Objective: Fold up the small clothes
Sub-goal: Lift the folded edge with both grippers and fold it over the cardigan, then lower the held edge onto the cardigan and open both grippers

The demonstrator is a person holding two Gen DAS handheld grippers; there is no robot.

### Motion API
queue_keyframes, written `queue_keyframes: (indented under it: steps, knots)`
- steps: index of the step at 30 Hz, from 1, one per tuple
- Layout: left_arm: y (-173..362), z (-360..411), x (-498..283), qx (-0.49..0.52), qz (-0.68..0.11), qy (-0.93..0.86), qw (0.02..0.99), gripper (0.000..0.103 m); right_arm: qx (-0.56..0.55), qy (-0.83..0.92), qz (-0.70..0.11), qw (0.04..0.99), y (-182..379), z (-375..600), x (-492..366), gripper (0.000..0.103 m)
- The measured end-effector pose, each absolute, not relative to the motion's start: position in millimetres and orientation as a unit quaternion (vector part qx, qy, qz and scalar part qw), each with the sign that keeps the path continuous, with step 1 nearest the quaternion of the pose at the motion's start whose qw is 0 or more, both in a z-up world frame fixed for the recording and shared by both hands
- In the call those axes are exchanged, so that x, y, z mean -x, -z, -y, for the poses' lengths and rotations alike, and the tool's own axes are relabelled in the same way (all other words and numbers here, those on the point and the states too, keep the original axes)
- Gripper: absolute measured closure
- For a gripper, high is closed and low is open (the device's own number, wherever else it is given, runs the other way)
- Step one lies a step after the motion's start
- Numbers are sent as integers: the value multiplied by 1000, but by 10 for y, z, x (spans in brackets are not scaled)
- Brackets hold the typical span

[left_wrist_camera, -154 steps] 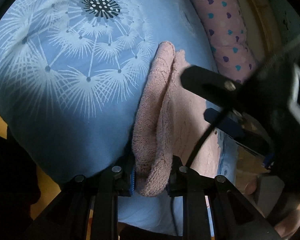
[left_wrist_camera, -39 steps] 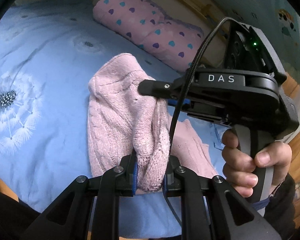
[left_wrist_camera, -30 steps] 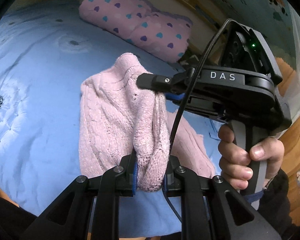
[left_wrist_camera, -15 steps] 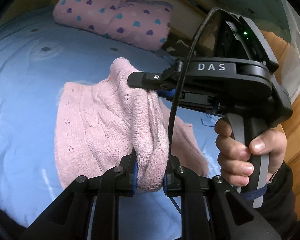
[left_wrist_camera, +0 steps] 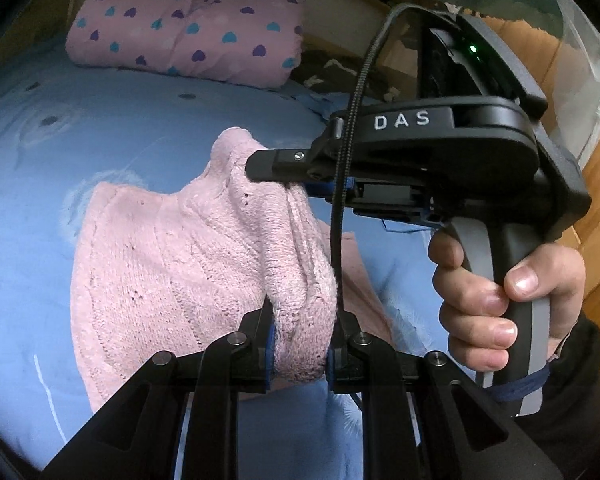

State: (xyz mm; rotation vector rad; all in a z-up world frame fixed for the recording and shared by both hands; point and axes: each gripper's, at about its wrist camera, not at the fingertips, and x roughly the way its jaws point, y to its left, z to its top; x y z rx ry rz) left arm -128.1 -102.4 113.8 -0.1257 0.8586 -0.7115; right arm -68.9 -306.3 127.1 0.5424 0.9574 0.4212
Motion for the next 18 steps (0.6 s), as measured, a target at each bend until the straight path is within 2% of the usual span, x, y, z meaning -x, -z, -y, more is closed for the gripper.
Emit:
queue_keyframes:
  steps: [18]
  knots:
    - [-1164, 1303, 1337, 6, -400, 364, 841, 103, -277, -191, -439, 833, -1269, 3452, 986, 89]
